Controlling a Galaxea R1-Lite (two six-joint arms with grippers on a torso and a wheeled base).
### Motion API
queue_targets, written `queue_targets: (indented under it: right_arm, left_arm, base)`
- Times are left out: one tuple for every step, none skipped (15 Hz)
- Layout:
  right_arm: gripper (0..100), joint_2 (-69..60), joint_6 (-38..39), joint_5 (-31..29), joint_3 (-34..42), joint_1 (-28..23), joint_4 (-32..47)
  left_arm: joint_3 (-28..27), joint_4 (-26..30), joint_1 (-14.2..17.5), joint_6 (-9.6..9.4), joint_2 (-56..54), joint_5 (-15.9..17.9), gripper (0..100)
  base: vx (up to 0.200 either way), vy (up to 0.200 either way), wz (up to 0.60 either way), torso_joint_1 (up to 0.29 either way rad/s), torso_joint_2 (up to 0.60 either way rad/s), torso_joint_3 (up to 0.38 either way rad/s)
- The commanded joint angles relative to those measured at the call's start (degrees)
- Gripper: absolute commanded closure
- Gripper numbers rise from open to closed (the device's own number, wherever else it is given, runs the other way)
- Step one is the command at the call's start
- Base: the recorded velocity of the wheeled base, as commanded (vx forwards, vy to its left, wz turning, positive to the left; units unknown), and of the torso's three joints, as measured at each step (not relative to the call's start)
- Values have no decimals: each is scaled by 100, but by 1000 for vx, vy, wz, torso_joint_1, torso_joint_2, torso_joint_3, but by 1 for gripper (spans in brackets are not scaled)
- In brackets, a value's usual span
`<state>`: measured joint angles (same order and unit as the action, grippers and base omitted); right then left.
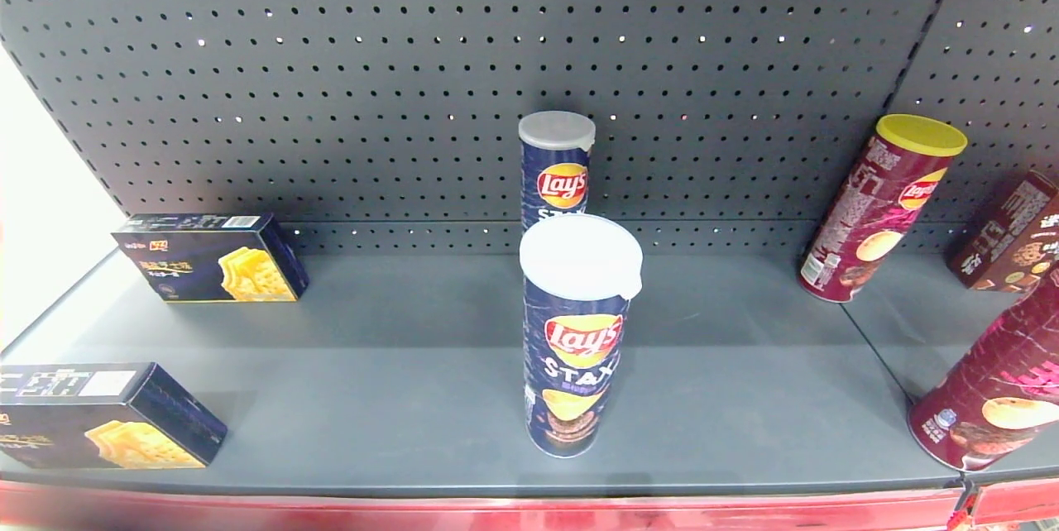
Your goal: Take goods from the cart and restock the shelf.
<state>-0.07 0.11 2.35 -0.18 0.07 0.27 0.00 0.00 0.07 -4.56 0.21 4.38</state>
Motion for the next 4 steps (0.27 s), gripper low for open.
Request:
queue_targets:
  right_arm:
    - [0, 7, -2, 2, 1, 1, 0]
    - [0, 7, -2, 2, 1, 1, 0]
    - [0, 7, -2, 2, 1, 1, 0]
    - [0, 7, -2, 2, 1, 1, 0]
  left_arm:
    - [0, 0, 1, -1, 6, 2, 0]
    - [0, 0, -7, -1, 6, 2, 0]
    - [0, 0, 1, -1, 6, 2, 0]
    - [0, 0, 1, -1, 6, 2, 0]
  base:
    - [0, 0, 0, 0, 0, 0]
    - [0, 0, 0, 0, 0, 0]
    - [0, 0, 0, 0, 0, 0]
    - [0, 0, 0, 0, 0, 0]
